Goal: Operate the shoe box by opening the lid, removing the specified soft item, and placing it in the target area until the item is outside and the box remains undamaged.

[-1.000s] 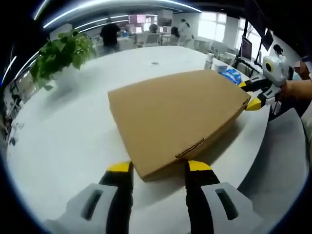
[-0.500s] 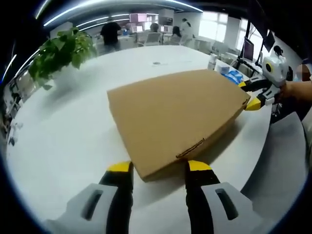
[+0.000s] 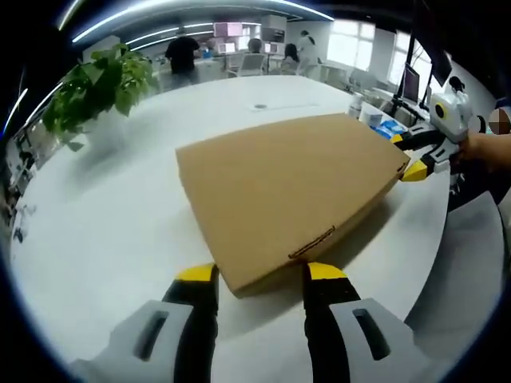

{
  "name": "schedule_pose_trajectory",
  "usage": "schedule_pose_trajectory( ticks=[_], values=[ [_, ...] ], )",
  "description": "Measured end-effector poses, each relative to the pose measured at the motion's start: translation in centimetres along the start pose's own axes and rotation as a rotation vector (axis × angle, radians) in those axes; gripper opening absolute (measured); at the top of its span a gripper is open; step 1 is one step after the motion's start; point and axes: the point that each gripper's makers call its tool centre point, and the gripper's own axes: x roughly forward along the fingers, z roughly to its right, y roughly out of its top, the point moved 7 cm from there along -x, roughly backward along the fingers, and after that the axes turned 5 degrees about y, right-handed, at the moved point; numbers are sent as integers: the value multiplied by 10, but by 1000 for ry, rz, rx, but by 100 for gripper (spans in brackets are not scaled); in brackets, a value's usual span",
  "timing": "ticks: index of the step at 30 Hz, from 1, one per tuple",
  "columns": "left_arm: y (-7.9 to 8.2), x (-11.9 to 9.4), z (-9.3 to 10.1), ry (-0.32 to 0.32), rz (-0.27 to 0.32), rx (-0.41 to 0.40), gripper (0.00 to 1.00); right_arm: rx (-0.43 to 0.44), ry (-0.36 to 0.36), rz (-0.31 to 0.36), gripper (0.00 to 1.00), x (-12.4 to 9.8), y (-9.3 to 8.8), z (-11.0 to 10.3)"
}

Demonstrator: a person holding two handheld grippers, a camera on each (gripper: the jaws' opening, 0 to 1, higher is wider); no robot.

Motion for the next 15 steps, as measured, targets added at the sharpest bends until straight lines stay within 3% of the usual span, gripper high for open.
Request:
schedule_pose_trajectory(
  ticks=[15],
  values=[
    [20,19,-9,-4,11,-8,41,-6,-12,-2,39,9,9,27]
  ],
)
